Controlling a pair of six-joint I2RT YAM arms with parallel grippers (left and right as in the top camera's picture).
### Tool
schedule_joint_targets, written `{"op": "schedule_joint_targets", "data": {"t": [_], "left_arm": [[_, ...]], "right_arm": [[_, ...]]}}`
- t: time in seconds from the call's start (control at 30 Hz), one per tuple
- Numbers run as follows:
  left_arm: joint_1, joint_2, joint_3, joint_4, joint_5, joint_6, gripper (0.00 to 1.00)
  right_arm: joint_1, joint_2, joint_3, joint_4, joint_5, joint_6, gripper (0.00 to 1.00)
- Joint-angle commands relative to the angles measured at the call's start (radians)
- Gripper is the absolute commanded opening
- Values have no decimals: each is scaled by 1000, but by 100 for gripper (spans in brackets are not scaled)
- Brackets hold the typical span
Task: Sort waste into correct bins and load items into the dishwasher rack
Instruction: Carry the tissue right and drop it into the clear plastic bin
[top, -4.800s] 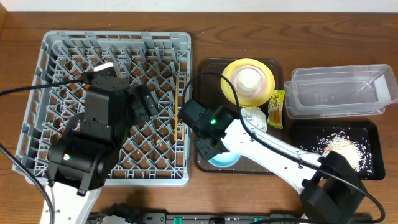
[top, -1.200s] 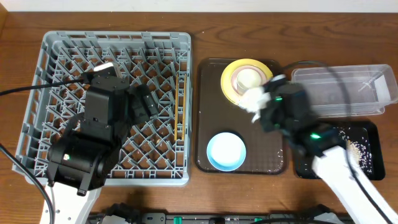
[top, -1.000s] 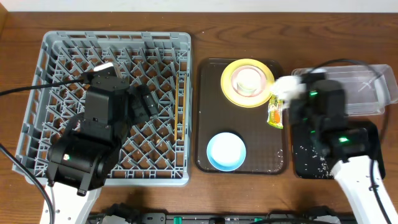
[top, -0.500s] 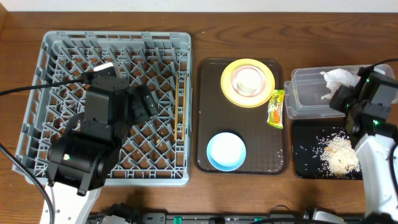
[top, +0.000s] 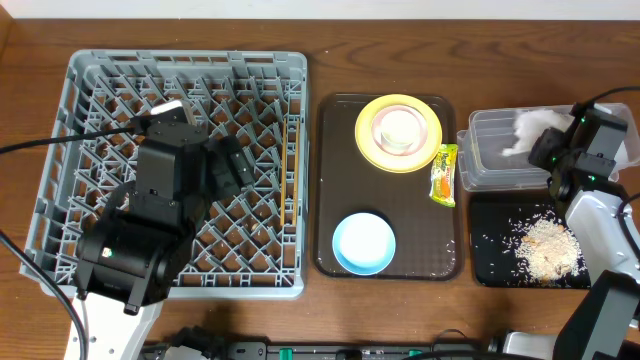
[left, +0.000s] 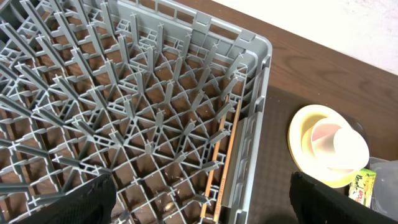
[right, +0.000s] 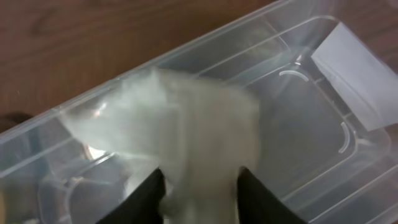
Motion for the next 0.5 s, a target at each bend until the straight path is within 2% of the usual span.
{"op": "schedule_joint_targets", "data": {"t": [0.0,0.07,0.2,0.33,0.47], "left_arm": [[5,1,14,-3,-12,5,90],[5,1,14,-3,-12,5,90],[5,1,14,-3,-12,5,90],[5,1,14,-3,-12,5,90],[5,1,14,-3,-12,5,90]], "right_arm": [[-13,-9,34,-21,14,-17,54],[-13,-9,61,-65,14,-18,66],[-9,-9,159,-203,-26,-24,79],[18,-9,336,-439,-85,-34,80],[86,-9,541,-732,-96,-39,70]]}}
